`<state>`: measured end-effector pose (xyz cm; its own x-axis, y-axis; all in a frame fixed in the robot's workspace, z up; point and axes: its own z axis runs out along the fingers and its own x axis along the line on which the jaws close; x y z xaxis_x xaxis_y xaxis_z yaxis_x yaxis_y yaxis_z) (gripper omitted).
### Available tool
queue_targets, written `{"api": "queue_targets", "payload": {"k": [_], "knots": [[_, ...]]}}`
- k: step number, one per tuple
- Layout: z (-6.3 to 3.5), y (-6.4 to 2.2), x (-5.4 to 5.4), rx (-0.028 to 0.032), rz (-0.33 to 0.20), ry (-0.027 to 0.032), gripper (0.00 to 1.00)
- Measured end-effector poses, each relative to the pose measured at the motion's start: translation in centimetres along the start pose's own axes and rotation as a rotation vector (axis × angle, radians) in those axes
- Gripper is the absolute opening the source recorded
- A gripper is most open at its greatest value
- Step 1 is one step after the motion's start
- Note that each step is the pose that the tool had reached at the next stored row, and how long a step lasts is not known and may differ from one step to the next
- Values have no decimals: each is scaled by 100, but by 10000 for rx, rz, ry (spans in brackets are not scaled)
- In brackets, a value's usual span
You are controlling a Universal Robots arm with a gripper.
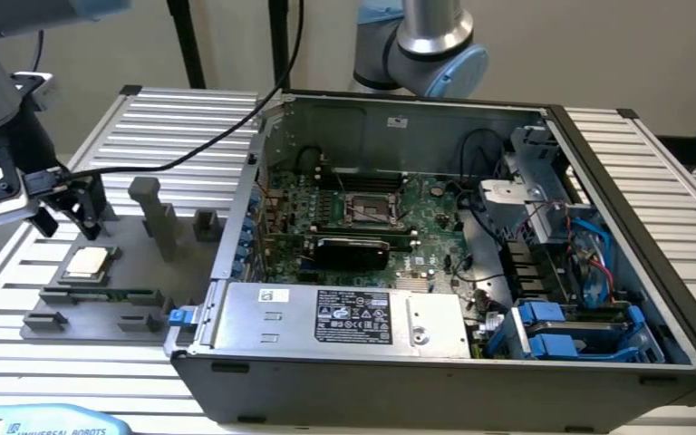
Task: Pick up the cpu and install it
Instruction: 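Pick up the cpu and move it towards the insertion slot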
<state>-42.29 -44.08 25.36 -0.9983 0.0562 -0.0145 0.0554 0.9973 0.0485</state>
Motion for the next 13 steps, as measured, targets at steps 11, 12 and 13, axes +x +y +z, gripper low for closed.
{"api": "queue_targets", "payload": {"k": [11, 12, 13], "knots": [[198, -14, 10, 1, -28, 4, 67], [217, -15, 14, 0, -28, 3, 67], [236, -16, 18, -1, -29, 2, 67]]}}
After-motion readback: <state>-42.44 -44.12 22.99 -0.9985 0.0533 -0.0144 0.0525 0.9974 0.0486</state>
